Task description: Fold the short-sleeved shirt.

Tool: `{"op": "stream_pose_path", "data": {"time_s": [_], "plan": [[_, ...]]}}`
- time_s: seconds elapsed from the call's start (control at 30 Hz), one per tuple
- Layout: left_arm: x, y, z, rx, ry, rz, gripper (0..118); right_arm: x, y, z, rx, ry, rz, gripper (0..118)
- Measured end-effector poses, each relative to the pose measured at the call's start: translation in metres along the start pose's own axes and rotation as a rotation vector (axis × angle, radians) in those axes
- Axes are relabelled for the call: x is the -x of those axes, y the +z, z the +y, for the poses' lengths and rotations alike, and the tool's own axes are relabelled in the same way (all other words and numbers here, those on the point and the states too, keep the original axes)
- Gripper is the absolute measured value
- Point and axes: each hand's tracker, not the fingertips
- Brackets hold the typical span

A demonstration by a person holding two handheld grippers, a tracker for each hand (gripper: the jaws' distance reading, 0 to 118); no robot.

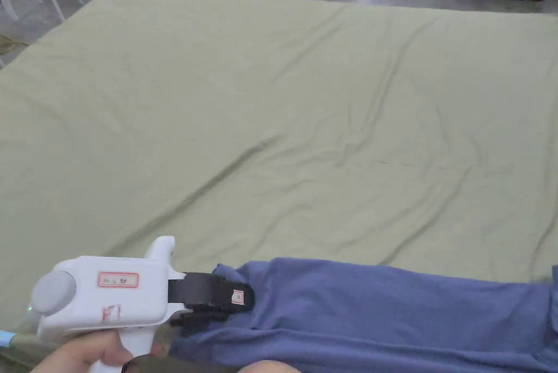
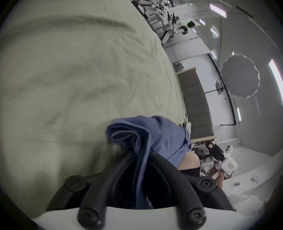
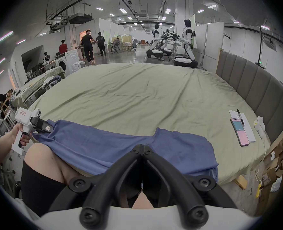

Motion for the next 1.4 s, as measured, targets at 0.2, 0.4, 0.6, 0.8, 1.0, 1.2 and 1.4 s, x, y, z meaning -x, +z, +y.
{"op": "stream_pose_path", "data": {"time_s": [0.2,0.4,0.6,0.8,1.0,1.2,1.4], "plan": [[-0.01,0.022,0.017,-0.116,0.018,-0.01,5,-0.001,-0.001,0.003,-0.013,0.005,0.01,1],[-0.023,0.06,0.041,-0.184,0.007,0.035,5,-0.002,-0.012,0.011,-0.016,0.008,0.04,1],[-0.008,0.11,0.069,-0.2,0.014,0.233,5,0.004,-0.027,0.023,-0.033,0.037,0.091,1],[-0.02,0.143,0.089,-0.154,0.029,0.457,5,0.001,-0.033,0.025,-0.058,0.032,0.142,1],[-0.095,0.11,0.092,-0.058,-0.085,0.57,5,-0.009,-0.026,0.019,-0.078,0.006,0.18,1],[-0.193,0.048,0.084,0.031,-0.251,0.55,5,-0.023,-0.004,0.015,-0.152,0.062,0.169,1],[-0.227,-0.053,0.062,0.216,-0.26,0.453,5,-0.05,0.021,0.007,-0.201,0.054,0.155,1]]}}
